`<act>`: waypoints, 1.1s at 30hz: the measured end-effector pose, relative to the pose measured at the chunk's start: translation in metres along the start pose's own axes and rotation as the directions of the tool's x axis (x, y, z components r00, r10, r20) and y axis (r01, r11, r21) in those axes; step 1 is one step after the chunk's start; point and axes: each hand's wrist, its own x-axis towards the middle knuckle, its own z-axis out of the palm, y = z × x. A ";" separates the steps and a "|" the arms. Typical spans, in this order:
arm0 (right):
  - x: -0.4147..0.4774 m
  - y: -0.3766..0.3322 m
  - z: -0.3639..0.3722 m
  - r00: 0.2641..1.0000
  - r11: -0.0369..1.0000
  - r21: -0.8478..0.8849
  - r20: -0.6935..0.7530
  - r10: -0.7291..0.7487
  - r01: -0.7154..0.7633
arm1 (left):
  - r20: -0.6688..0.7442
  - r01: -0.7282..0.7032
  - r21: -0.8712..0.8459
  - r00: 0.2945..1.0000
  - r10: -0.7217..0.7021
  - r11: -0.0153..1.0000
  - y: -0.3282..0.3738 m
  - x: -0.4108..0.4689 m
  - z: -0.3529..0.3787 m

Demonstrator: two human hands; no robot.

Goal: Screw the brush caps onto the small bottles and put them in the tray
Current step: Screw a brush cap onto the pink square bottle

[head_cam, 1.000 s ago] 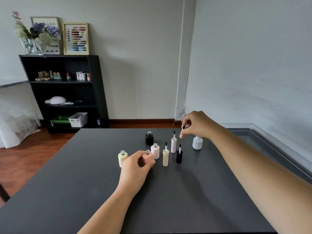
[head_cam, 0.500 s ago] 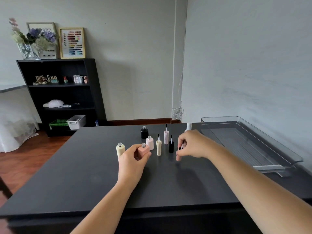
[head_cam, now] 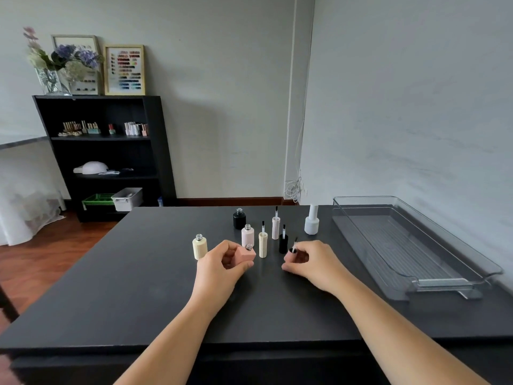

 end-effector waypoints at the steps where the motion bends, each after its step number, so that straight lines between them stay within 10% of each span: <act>1: 0.001 0.001 0.001 0.999 0.999 0.050 -0.030 -0.013 0.014 | 0.003 -0.005 -0.001 1.000 0.005 1.000 0.001 0.002 0.000; 8: 0.003 -0.003 0.019 0.993 0.911 0.411 -0.113 0.034 0.015 | 0.046 0.009 0.030 0.999 -0.011 0.999 0.004 -0.001 0.000; 33: -0.009 0.002 0.019 0.980 0.766 0.624 -0.196 -0.044 0.159 | 0.080 -0.015 0.040 0.997 0.012 0.999 0.002 0.001 -0.003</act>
